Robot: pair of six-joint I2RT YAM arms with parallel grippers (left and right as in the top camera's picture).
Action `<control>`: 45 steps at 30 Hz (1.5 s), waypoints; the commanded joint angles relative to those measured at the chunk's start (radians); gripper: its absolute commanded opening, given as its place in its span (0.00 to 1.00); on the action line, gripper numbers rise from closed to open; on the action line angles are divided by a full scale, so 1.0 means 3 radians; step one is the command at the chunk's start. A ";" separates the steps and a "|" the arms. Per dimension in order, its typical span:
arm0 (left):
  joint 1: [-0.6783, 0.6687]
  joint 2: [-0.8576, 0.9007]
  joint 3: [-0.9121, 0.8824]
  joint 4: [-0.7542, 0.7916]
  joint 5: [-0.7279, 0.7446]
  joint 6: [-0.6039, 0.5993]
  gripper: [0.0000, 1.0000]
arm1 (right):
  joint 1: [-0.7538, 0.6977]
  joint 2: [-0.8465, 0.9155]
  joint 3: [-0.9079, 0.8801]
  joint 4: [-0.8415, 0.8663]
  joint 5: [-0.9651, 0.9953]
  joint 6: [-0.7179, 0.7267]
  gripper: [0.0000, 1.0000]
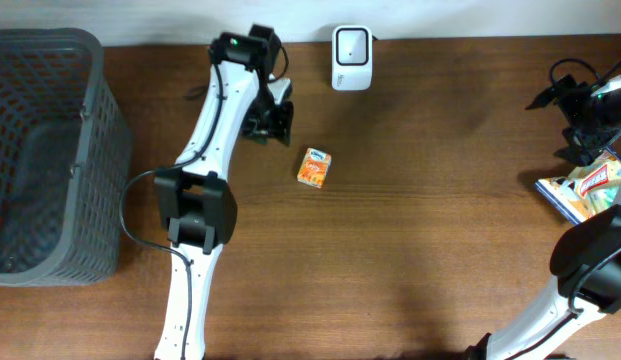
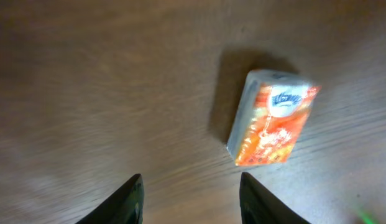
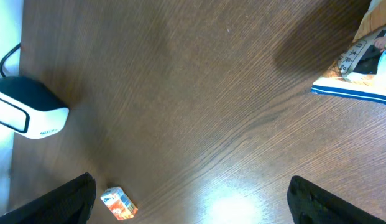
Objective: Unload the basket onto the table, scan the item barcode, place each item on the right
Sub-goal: 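Lower the orange box with the left gripper near table center, then release the orange box and lift the left gripper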
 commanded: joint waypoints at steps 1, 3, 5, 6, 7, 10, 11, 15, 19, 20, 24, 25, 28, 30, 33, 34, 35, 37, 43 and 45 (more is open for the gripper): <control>-0.0062 -0.0020 -0.0539 0.0312 0.0627 0.0240 0.45 | -0.0005 -0.0088 0.0048 0.0001 -0.0015 0.0015 0.98; -0.0097 -0.0019 -0.0757 0.0493 0.0799 0.0345 0.45 | -0.0005 -0.0088 0.0050 0.0001 -0.0015 0.0015 0.98; -0.0123 -0.0019 -0.0882 0.0601 0.0907 0.0434 0.46 | -0.0005 -0.0088 0.0048 0.0001 -0.0015 0.0015 0.98; -0.0132 -0.0020 -0.0914 0.0631 0.0931 0.0465 0.46 | -0.0005 -0.0088 0.0048 0.0001 -0.0015 0.0015 0.99; -0.0144 -0.0020 -0.0935 0.0651 0.0930 0.0468 0.46 | -0.0005 -0.0088 0.0048 0.0001 -0.0015 0.0015 0.99; -0.0174 -0.0019 -0.0937 0.0657 0.0930 0.0468 0.43 | -0.0005 -0.0088 0.0048 0.0001 -0.0015 0.0015 0.99; -0.0187 -0.0019 -0.0937 0.0662 0.0930 0.0467 0.38 | -0.0005 -0.0088 0.0048 0.0001 -0.0015 0.0015 0.99; -0.0263 -0.0020 -0.0937 0.0713 0.0928 0.0464 0.20 | -0.0005 -0.0088 0.0048 0.0001 -0.0015 0.0015 0.99; -0.0318 -0.0020 -0.0937 0.0816 0.0675 0.0142 0.09 | -0.0005 -0.0088 0.0050 0.0001 -0.0015 0.0015 0.99; -0.0326 -0.0020 -0.0937 0.0847 0.0490 0.0001 0.07 | -0.0005 -0.0088 0.0048 0.0001 -0.0015 0.0015 0.98; -0.0375 -0.0019 -0.0938 0.0889 -0.0076 -0.0240 0.00 | -0.0005 -0.0088 0.0048 0.0001 -0.0015 0.0015 0.99; -0.0388 -0.0019 -0.0938 0.0890 -0.0099 -0.0242 0.00 | -0.0005 -0.0088 0.0048 0.0001 -0.0015 0.0015 0.98; -0.0404 -0.0013 -0.0954 0.0918 -0.0134 -0.0299 0.00 | -0.0005 -0.0088 0.0048 0.0001 -0.0015 0.0015 0.99; -0.0412 -0.0008 -0.1001 0.0966 -0.0273 -0.0423 0.00 | -0.0005 -0.0088 0.0050 0.0001 -0.0015 0.0015 0.99; -0.0417 0.0014 -0.1088 0.0989 -0.0591 -0.0577 0.00 | -0.0005 -0.0088 0.0050 0.0001 -0.0015 0.0015 0.99; -0.0417 0.0025 -0.1115 0.0992 -0.0649 -0.0587 0.00 | -0.0005 -0.0088 0.0048 0.0001 -0.0015 0.0015 0.99; -0.0417 0.0032 -0.1130 0.0996 -0.0685 -0.0587 0.00 | -0.0005 -0.0088 0.0050 0.0001 -0.0015 0.0015 0.99; -0.0416 0.0032 -0.1164 0.1015 -0.0773 -0.0589 0.00 | -0.0005 -0.0088 0.0048 0.0001 -0.0015 0.0015 0.98; -0.0416 0.0029 -0.1161 0.0989 -0.0928 -0.0587 0.05 | -0.0005 -0.0088 0.0050 0.0001 -0.0015 0.0015 0.99; -0.0416 0.0029 -0.1073 0.0879 -0.0910 -0.0587 0.01 | -0.0005 -0.0088 0.0048 0.0003 -0.0015 0.0015 0.99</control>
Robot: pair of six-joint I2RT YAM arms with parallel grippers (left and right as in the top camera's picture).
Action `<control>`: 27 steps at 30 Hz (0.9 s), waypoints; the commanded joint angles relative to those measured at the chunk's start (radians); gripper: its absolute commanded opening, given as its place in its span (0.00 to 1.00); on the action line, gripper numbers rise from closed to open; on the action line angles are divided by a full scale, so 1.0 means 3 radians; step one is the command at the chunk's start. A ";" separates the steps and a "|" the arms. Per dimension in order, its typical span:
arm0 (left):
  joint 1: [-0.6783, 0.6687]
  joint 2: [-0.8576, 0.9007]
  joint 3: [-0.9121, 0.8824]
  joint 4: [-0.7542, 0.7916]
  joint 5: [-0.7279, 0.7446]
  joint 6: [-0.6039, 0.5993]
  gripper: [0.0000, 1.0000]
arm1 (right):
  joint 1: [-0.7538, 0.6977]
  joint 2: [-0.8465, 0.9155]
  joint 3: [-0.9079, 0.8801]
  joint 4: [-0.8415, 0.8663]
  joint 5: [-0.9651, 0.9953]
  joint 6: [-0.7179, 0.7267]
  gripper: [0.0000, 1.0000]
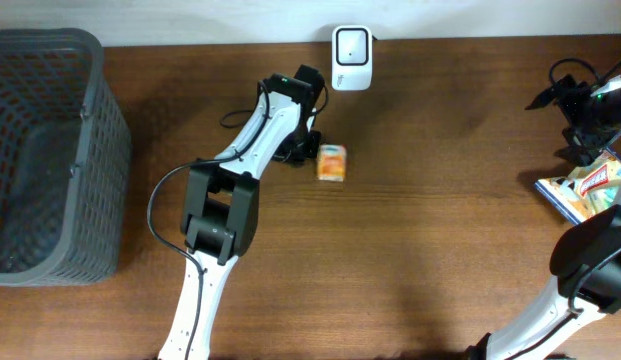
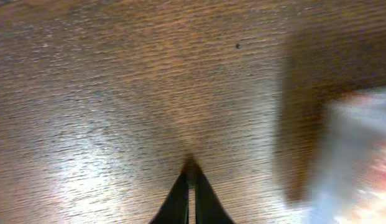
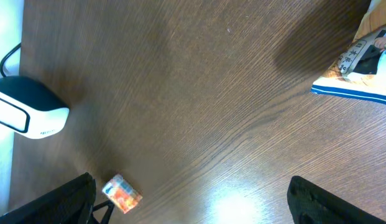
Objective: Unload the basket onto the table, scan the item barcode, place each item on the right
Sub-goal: 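Release the orange box and lift the left gripper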
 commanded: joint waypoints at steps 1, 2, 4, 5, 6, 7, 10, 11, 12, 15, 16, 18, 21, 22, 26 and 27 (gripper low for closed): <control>0.0043 0.0140 0.0037 -0.0178 -0.0220 -0.0036 0.00 | -0.0005 -0.0088 0.0048 0.0001 -0.0015 0.0018 0.99; 0.0046 0.0139 0.0181 -0.0298 -0.0220 -0.0036 0.00 | -0.0005 -0.0088 0.0050 0.0001 -0.0015 0.0018 0.99; 0.0048 0.0139 0.0505 -0.0535 -0.0193 -0.0034 0.01 | -0.0005 -0.0088 0.0048 0.0001 -0.0015 0.0018 0.99; 0.0048 0.0139 0.0643 -0.0628 -0.0159 -0.0034 0.01 | -0.0005 -0.0088 0.0050 0.0001 -0.0015 0.0018 0.99; 0.0048 0.0139 0.0805 -0.0730 -0.0076 -0.0033 0.04 | -0.0005 -0.0088 0.0048 0.0001 -0.0015 0.0018 0.99; 0.0048 0.0139 0.0958 -0.0815 0.0029 -0.0033 0.11 | -0.0005 -0.0088 0.0048 0.0001 -0.0015 0.0018 0.99; 0.0047 0.0140 0.1191 -0.0907 0.0177 -0.0028 0.52 | -0.0005 -0.0088 0.0048 0.0001 -0.0015 0.0018 0.99; 0.0047 0.0140 0.1191 -0.0904 0.0179 -0.0006 0.55 | -0.0005 -0.0088 0.0050 0.0001 -0.0015 0.0018 0.99; 0.0048 0.0140 0.1190 -0.0907 0.0177 -0.0006 0.56 | -0.0005 -0.0088 0.0050 0.0001 -0.0015 0.0018 0.99; 0.0067 0.0141 0.1186 -0.0893 0.0177 -0.0008 0.76 | -0.0005 -0.0088 0.0048 0.0001 -0.0015 0.0018 0.99; 0.0067 0.0141 0.1186 -0.0884 0.0177 -0.0008 0.80 | -0.0005 -0.0088 0.0050 0.0001 -0.0015 0.0018 0.99; 0.0067 0.0141 0.1186 -0.0880 0.0126 -0.0008 1.00 | -0.0005 -0.0088 0.0050 0.0001 -0.0015 0.0018 0.99; 0.0067 0.0141 0.1186 -0.0880 0.0090 -0.0008 0.99 | -0.0005 -0.0088 0.0048 0.0001 -0.0015 0.0018 0.99; 0.0067 0.0141 0.1186 -0.0880 0.0090 -0.0008 0.99 | -0.0005 -0.0088 0.0048 0.0001 -0.0015 0.0018 0.99; 0.0067 0.0141 0.1186 -0.0879 0.0090 -0.0008 0.99 | -0.0005 -0.0088 0.0048 0.0001 -0.0015 0.0018 0.99; 0.0067 0.0141 0.1186 -0.0876 0.0090 -0.0008 0.99 | -0.0005 -0.0088 0.0048 0.0001 -0.0015 0.0018 0.98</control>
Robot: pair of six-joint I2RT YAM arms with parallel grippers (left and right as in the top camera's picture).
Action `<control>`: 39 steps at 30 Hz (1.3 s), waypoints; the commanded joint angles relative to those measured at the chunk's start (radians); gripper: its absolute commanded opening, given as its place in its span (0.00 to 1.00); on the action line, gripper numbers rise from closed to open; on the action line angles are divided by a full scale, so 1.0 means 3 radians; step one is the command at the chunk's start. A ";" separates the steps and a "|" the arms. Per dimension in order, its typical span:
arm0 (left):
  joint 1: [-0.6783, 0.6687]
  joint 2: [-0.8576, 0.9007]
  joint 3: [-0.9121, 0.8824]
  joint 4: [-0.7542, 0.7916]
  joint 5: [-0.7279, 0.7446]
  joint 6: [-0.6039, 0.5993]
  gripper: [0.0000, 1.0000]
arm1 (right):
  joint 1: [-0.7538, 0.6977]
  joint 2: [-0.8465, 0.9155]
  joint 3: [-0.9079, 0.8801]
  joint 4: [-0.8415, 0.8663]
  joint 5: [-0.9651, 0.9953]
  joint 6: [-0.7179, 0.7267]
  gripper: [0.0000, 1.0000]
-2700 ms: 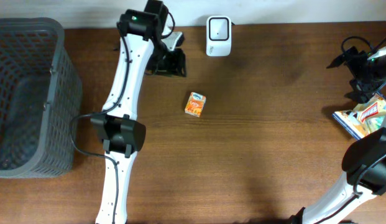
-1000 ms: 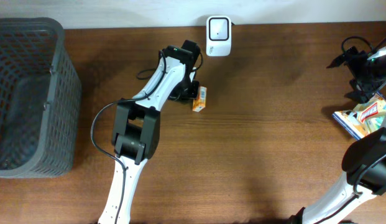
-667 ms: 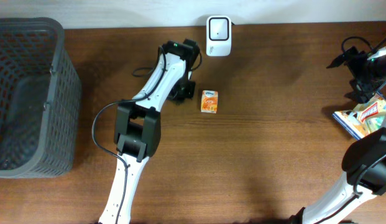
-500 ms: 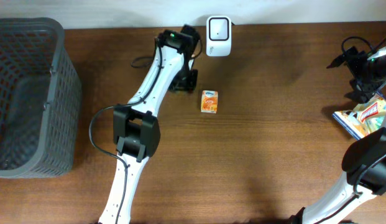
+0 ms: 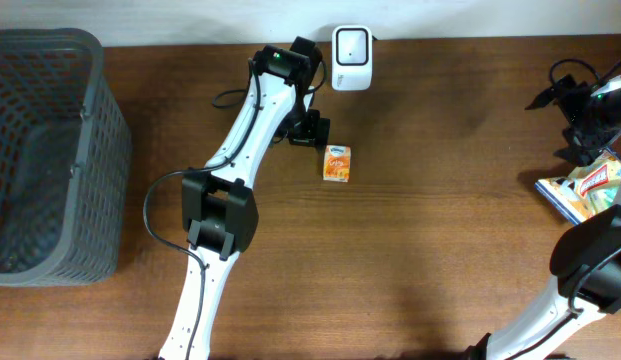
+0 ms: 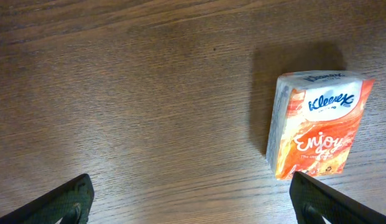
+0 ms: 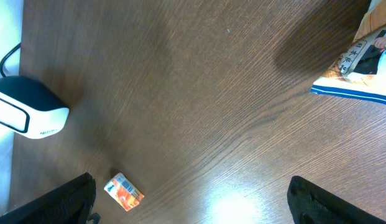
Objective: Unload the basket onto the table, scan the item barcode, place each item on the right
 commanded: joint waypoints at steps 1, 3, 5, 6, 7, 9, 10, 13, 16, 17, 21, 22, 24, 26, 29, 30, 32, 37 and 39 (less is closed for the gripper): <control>0.0020 -0.0019 0.0031 0.0014 -0.0024 0.0000 0.99 | -0.0005 -0.0088 0.0048 0.0001 -0.0014 0.0017 0.99; 0.0020 -0.0019 0.0031 0.0010 -0.0024 0.0000 0.99 | -0.0005 -0.0088 0.0048 0.0001 -0.0014 0.0017 0.98; 0.0020 -0.0019 0.0031 -0.0009 -0.0024 0.0000 0.99 | -0.0005 -0.0088 0.0048 0.0001 -0.0014 0.0017 0.99; 0.0020 -0.0019 0.0031 -0.0017 -0.0023 0.0000 0.99 | -0.0005 -0.0088 0.0048 0.0001 -0.0014 0.0017 0.99; 0.0020 -0.0019 0.0031 -0.0023 -0.0023 0.0000 0.99 | -0.0005 -0.0088 0.0048 0.0001 -0.0014 0.0017 0.98; 0.0020 -0.0019 0.0031 -0.0027 -0.0022 0.0000 0.99 | -0.0005 -0.0088 0.0048 0.0001 -0.0014 0.0017 0.99; 0.0020 -0.0019 0.0031 -0.0028 -0.0022 0.0000 0.99 | -0.0005 -0.0088 0.0048 0.0001 -0.0014 0.0017 0.99; 0.0019 -0.0019 0.0031 -0.0032 -0.0004 0.0000 0.90 | -0.0005 -0.0088 0.0050 0.0001 -0.0014 0.0017 0.98; 0.0020 -0.0019 0.0031 -0.0031 0.0046 0.0000 0.71 | -0.0005 -0.0088 0.0048 0.0001 -0.0014 0.0017 0.98; 0.0020 -0.0019 0.0031 -0.0022 0.0046 0.0000 0.63 | -0.0005 -0.0088 0.0050 0.0001 -0.0014 0.0017 0.99; 0.0019 -0.0019 0.0031 0.0001 0.0159 -0.0001 0.27 | -0.0005 -0.0088 0.0050 0.0001 -0.0014 0.0017 0.99; 0.0017 -0.0019 0.0031 0.0025 0.0189 0.0000 0.18 | -0.0005 -0.0088 0.0050 0.0001 -0.0014 0.0017 0.99; 0.0017 -0.0019 0.0031 0.0071 0.0192 -0.0001 0.08 | -0.0005 -0.0088 0.0048 0.0001 -0.0014 0.0017 0.99; 0.0017 -0.0019 0.0031 0.0079 0.0257 -0.0001 0.01 | -0.0005 -0.0088 0.0050 0.0001 -0.0014 0.0017 0.99; 0.0014 -0.0019 0.0031 0.0080 0.0538 0.0004 0.00 | -0.0005 -0.0088 0.0048 0.0003 -0.0014 0.0017 0.99; 0.0010 -0.0019 0.0031 0.0080 0.0635 0.0072 0.00 | -0.0005 -0.0088 0.0050 0.0001 -0.0014 0.0017 0.99; 0.0010 -0.0019 0.0031 0.0083 0.0933 0.0378 0.00 | -0.0005 -0.0088 0.0048 0.0001 -0.0014 0.0017 0.99; 0.0004 -0.0015 0.0031 0.0112 0.1246 0.0649 0.00 | -0.0005 -0.0088 0.0048 0.0001 -0.0014 0.0017 0.99; -0.0014 -0.0006 0.0004 0.0198 0.1246 0.0647 0.00 | -0.0005 -0.0088 0.0050 0.0001 -0.0014 0.0017 0.99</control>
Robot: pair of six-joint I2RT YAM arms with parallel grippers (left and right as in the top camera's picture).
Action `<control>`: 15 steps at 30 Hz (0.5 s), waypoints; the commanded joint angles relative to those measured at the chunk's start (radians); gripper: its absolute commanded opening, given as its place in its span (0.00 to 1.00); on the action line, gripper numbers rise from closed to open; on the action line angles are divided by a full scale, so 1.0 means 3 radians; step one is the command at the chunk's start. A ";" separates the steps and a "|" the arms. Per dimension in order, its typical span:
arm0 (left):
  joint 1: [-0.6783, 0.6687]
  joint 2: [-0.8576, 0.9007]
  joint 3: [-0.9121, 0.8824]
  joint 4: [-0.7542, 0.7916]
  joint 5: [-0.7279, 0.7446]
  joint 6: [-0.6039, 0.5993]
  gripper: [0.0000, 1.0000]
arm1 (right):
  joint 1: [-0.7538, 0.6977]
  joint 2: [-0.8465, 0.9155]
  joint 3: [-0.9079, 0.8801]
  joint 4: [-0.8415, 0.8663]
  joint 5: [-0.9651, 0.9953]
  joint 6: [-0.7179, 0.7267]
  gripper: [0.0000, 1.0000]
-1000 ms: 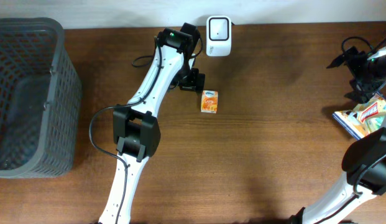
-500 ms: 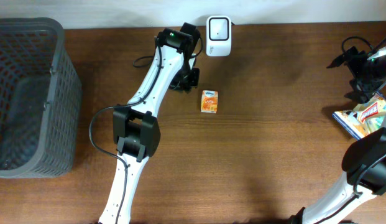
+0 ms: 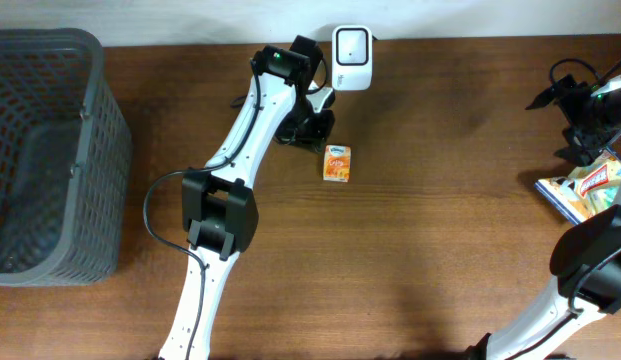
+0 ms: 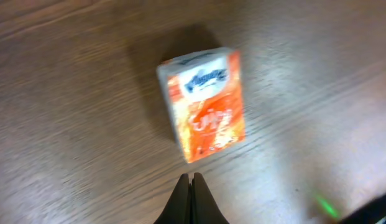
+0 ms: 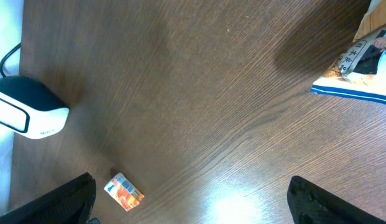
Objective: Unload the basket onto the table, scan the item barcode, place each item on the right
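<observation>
An orange Kleenex tissue pack (image 3: 337, 163) lies flat on the brown table (image 3: 440, 240), printed face up (image 4: 205, 102). It also shows small in the right wrist view (image 5: 124, 191). The white barcode scanner (image 3: 351, 58) stands at the table's far edge, above the pack. My left gripper (image 3: 312, 128) hangs just left of and behind the pack. Its fingers (image 4: 191, 180) are shut with nothing between them, tips just short of the pack. A green light streak (image 4: 323, 205) shows on the wood. My right gripper (image 5: 189, 183) is open and held high at the far right.
A grey mesh basket (image 3: 45, 150) fills the left end of the table. A colourful printed packet (image 3: 580, 190) lies at the right edge under the right arm. The scanner's cable (image 5: 7, 56) runs off the far side.
My left gripper has gone from wide open to shut, and has turned so that the pack lies straight ahead of its tips. The pack and the right arm are unmoved.
At first the pack lay tilted, further left, with my left gripper part open beside it. Then the gripper was shut at the pack's left side and the pack sat further right and straighter. Then the gripper stood wide open behind it, and now it is shut again.
</observation>
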 commanded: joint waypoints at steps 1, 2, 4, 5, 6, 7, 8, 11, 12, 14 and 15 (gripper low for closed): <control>-0.0025 -0.0006 -0.0029 0.0150 0.0203 0.0175 0.00 | -0.0005 -0.0088 0.0048 0.0001 -0.0014 0.0017 0.99; -0.0046 -0.0006 -0.0108 0.0259 0.0193 0.0174 0.00 | -0.0005 -0.0088 0.0048 0.0001 -0.0014 0.0017 0.98; -0.0070 -0.0005 -0.0224 0.0387 0.0191 0.0148 0.00 | -0.0005 -0.0088 0.0048 0.0001 -0.0014 0.0017 0.99; -0.0083 0.0000 -0.0300 0.0451 0.0150 0.0074 0.00 | -0.0005 -0.0088 0.0050 0.0001 -0.0014 0.0017 0.99; -0.0090 0.0000 -0.0366 0.0504 0.0072 -0.0017 0.00 | -0.0005 -0.0088 0.0050 0.0001 -0.0014 0.0017 0.99; -0.0095 0.0000 -0.0443 0.0556 -0.0020 -0.0122 0.00 | -0.0005 -0.0088 0.0048 0.0001 -0.0014 0.0017 0.99; -0.0095 0.0000 -0.0509 0.0595 -0.0041 -0.0168 0.00 | -0.0005 -0.0088 0.0050 0.0001 -0.0014 0.0017 0.99; -0.0095 0.0001 -0.0666 0.0699 -0.0039 -0.0173 0.00 | -0.0005 -0.0088 0.0048 0.0001 -0.0014 0.0017 0.99; -0.0095 0.0006 -0.0710 0.0729 -0.0037 -0.0174 0.00 | -0.0005 -0.0088 0.0048 0.0001 -0.0014 0.0017 0.98; -0.0104 0.0006 -0.0785 0.0774 -0.0041 -0.0173 0.00 | -0.0005 -0.0088 0.0048 0.0001 -0.0014 0.0017 0.99; -0.0111 0.0006 -0.0828 0.0809 -0.0042 -0.0173 0.00 | -0.0005 -0.0088 0.0048 0.0001 -0.0014 0.0017 0.98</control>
